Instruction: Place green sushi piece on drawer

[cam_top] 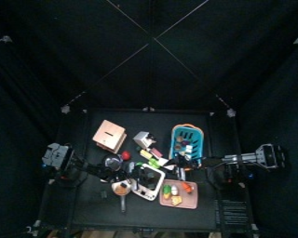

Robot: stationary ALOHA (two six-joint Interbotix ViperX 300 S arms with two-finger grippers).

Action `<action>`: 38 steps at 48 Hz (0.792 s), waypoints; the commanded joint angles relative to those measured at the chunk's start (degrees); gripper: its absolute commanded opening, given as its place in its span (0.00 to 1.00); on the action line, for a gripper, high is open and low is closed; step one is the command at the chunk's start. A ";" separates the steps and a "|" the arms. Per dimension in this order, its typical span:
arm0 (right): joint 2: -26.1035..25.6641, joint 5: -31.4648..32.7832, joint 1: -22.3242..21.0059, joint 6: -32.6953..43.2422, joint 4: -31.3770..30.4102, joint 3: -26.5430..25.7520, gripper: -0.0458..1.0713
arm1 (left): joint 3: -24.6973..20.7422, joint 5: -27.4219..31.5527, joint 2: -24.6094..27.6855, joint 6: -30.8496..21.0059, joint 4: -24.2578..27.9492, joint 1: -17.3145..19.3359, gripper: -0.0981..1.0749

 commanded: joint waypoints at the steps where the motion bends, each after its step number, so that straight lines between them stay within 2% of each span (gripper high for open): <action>1: -0.62 -0.18 -0.18 0.18 0.00 -0.44 0.72 | -0.26 -1.67 -0.97 -0.09 -0.62 0.35 0.56; 8: -0.62 -0.18 -0.18 0.09 0.00 -0.44 0.72 | 2.29 -4.92 -4.31 0.09 -2.11 0.44 0.56; 23: -0.18 -0.18 -0.53 -0.09 0.00 -0.53 0.72 | 13.80 -7.12 -24.35 0.18 -6.94 2.81 0.55; 28: -0.18 -0.18 -0.44 -0.09 0.00 -0.53 0.72 | 17.58 -7.47 -29.88 0.18 -7.12 5.45 0.55; 38: -0.09 -0.18 -0.53 -0.09 0.00 -0.53 0.72 | 24.43 -7.47 -38.41 0.18 -7.12 15.47 0.55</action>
